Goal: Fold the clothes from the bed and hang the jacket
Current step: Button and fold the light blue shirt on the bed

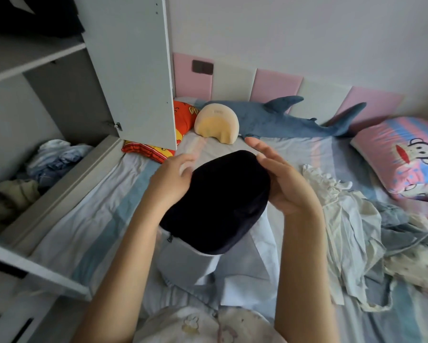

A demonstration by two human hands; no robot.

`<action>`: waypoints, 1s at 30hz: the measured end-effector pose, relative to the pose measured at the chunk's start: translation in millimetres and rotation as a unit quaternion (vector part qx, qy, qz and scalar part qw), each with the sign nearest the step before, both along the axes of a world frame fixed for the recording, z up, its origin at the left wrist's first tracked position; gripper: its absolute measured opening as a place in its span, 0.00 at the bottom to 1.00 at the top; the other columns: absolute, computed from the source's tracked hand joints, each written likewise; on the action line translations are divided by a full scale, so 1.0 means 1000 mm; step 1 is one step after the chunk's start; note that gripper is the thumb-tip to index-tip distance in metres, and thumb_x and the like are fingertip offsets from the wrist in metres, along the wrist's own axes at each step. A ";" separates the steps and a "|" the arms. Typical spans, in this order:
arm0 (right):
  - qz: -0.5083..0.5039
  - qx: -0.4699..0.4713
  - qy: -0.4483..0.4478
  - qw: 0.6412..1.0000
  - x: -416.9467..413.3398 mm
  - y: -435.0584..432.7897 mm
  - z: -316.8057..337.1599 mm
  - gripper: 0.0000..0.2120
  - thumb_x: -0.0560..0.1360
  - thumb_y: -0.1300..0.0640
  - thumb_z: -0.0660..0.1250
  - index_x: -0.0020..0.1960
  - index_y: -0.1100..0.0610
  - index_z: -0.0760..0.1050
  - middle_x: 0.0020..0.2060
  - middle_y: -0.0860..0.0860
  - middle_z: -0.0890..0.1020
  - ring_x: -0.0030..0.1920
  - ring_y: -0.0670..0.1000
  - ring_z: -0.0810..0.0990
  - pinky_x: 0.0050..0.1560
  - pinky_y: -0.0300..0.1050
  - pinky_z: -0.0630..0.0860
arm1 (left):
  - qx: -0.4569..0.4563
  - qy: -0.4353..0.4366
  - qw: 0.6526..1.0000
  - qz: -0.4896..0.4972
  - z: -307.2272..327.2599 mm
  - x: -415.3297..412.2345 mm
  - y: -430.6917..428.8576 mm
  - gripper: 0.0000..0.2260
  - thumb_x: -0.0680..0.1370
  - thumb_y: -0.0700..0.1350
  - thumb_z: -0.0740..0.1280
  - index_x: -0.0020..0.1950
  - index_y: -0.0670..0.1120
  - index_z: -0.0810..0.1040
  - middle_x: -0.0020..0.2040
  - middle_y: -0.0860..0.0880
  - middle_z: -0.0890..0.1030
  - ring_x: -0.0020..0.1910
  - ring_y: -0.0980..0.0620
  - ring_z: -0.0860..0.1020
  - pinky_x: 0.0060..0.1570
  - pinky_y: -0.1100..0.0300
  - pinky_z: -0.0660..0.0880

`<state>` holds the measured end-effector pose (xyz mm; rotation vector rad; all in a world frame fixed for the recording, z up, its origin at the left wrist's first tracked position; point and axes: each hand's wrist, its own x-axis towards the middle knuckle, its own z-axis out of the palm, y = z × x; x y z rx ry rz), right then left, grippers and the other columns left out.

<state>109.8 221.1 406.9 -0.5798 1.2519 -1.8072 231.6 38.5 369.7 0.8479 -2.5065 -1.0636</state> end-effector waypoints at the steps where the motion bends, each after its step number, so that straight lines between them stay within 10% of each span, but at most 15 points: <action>1: 0.006 -0.015 -0.004 1.000 0.001 0.000 0.000 0.14 0.82 0.61 0.54 0.60 0.51 0.75 0.42 0.53 0.82 0.40 0.49 0.81 0.39 0.38 0.79 | 0.067 0.075 0.993 -0.065 0.007 0.000 0.005 0.15 0.79 0.48 0.64 0.65 0.55 0.72 0.66 0.54 0.74 0.66 0.56 0.71 0.66 0.56 0.67; 4: 0.015 -0.033 -0.011 0.999 0.007 0.000 0.001 0.13 0.81 0.60 0.53 0.54 0.52 0.76 0.38 0.51 0.82 0.39 0.48 0.81 0.41 0.40 0.79 | 0.057 0.076 0.967 -0.238 0.022 -0.003 0.032 0.26 0.74 0.51 0.70 0.70 0.58 0.66 0.64 0.62 0.72 0.63 0.66 0.69 0.61 0.68 0.67; 9: -0.099 -0.135 -0.066 0.984 0.016 -0.007 0.003 0.12 0.80 0.60 0.56 0.49 0.52 0.78 0.30 0.49 0.76 0.34 0.46 0.77 0.43 0.42 0.75 | -0.161 0.063 0.970 -0.171 0.006 -0.018 0.054 0.11 0.80 0.45 0.61 0.62 0.48 0.75 0.48 0.48 0.82 0.46 0.49 0.80 0.44 0.58 0.73; 12: -0.122 -0.133 0.005 0.984 0.012 -0.001 0.000 0.10 0.80 0.62 0.56 0.56 0.54 0.74 0.30 0.47 0.78 0.34 0.45 0.77 0.40 0.38 0.76 | -0.074 0.120 0.985 -0.100 0.000 -0.022 0.057 0.11 0.81 0.44 0.59 0.57 0.44 0.79 0.46 0.47 0.83 0.44 0.49 0.80 0.45 0.57 0.75; 18: -0.229 0.185 0.201 0.934 -0.012 0.016 -0.033 0.09 0.76 0.54 0.68 0.55 0.55 0.77 0.42 0.48 0.81 0.38 0.42 0.79 0.42 0.35 0.73 | 0.139 0.163 0.977 0.006 0.004 -0.023 0.054 0.10 0.77 0.36 0.59 0.38 0.44 0.75 0.31 0.52 0.74 0.32 0.57 0.71 0.30 0.71 0.64; 22: -0.066 0.279 0.218 0.933 -0.017 0.035 -0.050 0.10 0.77 0.46 0.63 0.52 0.51 0.76 0.44 0.49 0.80 0.41 0.46 0.80 0.49 0.43 0.77 | 0.210 0.200 0.956 0.053 0.007 -0.021 0.048 0.09 0.77 0.35 0.58 0.39 0.42 0.73 0.33 0.49 0.72 0.34 0.54 0.69 0.32 0.65 0.64; 30: -0.016 0.193 0.103 0.976 0.003 -0.001 -0.101 0.15 0.80 0.45 0.58 0.62 0.50 0.73 0.51 0.45 0.80 0.50 0.46 0.80 0.53 0.43 0.75 | 0.334 0.251 0.902 0.106 0.009 -0.016 0.033 0.10 0.78 0.37 0.60 0.41 0.47 0.77 0.38 0.48 0.79 0.41 0.50 0.78 0.40 0.60 0.73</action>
